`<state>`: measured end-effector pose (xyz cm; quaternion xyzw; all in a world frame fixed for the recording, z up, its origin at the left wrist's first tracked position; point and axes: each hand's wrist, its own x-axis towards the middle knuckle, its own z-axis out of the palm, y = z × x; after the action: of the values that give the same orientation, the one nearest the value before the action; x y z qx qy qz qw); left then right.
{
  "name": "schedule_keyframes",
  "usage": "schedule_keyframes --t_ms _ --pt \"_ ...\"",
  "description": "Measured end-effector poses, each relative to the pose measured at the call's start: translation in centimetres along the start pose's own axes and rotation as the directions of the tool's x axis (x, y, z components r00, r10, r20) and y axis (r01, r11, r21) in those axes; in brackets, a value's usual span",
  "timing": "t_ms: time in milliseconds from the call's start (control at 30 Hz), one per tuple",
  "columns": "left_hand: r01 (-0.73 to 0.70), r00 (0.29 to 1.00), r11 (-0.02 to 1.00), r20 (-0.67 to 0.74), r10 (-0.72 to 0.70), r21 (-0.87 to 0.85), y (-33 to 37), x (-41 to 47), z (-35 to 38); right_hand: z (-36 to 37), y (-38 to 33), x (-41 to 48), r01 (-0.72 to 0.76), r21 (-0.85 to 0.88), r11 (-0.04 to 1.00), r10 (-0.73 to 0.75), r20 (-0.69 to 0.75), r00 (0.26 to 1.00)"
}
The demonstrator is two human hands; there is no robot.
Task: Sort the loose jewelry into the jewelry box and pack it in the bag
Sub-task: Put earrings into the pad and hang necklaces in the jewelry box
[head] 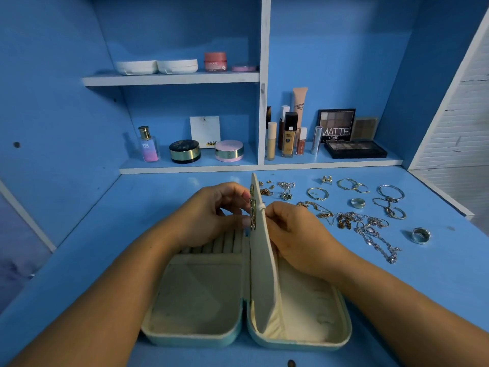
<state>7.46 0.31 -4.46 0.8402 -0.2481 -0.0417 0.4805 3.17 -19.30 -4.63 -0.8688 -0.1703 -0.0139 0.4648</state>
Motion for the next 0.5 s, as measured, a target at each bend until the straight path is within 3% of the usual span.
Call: schedule_keyframes --t_ms 500 --pt "0.019 1.0 0.999 -0.011 -0.019 0.026 0.15 -0.05 0.16 -0.14 -0.21 0.04 0.107 -0.089 0.99 -0.108 -0.006 0.994"
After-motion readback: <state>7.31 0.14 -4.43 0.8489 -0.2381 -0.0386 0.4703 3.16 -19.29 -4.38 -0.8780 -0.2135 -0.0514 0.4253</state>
